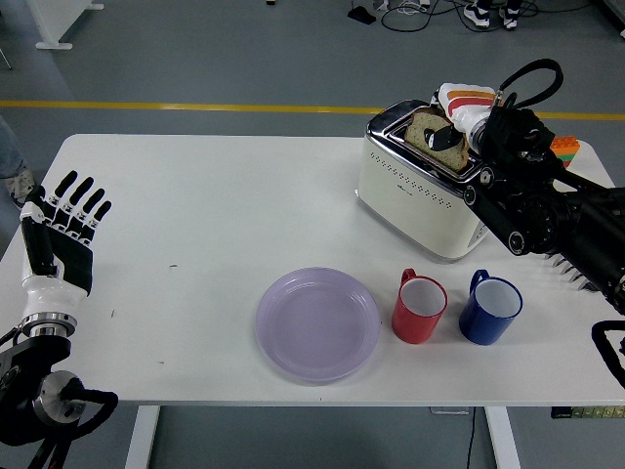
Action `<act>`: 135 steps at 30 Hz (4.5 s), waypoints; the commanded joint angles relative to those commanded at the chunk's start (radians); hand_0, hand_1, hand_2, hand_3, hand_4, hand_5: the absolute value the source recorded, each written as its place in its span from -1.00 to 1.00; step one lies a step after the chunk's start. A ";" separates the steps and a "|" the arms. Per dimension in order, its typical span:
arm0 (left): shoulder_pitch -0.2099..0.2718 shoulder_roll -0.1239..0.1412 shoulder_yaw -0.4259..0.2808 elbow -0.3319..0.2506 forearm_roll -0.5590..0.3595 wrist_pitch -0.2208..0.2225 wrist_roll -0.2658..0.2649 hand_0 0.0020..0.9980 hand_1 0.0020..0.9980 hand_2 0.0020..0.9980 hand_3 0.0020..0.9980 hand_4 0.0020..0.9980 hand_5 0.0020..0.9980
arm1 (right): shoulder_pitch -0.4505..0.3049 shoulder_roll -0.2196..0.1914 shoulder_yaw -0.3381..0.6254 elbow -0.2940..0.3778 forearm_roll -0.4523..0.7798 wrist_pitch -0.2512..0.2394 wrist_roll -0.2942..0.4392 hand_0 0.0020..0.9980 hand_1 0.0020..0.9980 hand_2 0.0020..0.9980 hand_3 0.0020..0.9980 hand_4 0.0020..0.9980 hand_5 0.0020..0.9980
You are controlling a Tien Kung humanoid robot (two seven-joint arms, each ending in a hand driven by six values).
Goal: Push plate across desktop,pick up the break from the machine,place the break in the plate
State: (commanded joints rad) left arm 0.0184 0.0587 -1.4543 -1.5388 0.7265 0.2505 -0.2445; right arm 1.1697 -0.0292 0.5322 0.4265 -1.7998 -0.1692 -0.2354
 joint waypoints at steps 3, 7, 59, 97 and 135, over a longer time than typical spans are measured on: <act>0.001 0.002 0.000 -0.002 0.000 0.000 0.002 0.56 0.56 0.56 0.53 0.00 1.00 | -0.008 -0.014 0.035 0.019 -0.039 -0.014 0.000 -0.57 -0.46 -0.32 -0.09 -0.29 -0.98; 0.005 0.008 -0.001 0.001 0.000 -0.001 0.007 0.56 0.56 0.56 0.53 0.00 1.00 | -0.024 -0.048 0.129 0.078 -0.129 -0.023 -0.005 -0.57 -0.46 -0.32 -0.09 -0.29 -0.98; 0.023 0.027 0.048 0.167 -0.020 -0.073 0.021 0.49 0.42 0.52 0.42 0.02 1.00 | -0.393 -0.163 0.105 0.813 0.624 0.212 -0.094 -0.71 -0.61 -0.41 -0.18 -0.33 -1.00; 0.028 0.022 0.067 0.173 -0.032 -0.038 -0.016 0.42 0.34 0.39 0.41 -0.14 1.00 | -0.392 -0.076 -0.040 0.549 0.611 0.239 0.052 -0.36 -0.28 -0.19 0.01 -0.29 -1.00; 0.022 0.017 0.057 0.164 -0.035 -0.031 -0.030 0.49 0.42 0.43 0.38 -0.05 1.00 | -0.390 -0.071 0.040 0.486 0.497 0.061 0.365 0.71 0.66 0.56 0.50 0.47 -0.12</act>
State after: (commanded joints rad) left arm 0.0404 0.0757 -1.3968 -1.3749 0.6917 0.2198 -0.2741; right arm 0.7800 -0.0998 0.5721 0.9127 -1.3026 -0.1081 0.1292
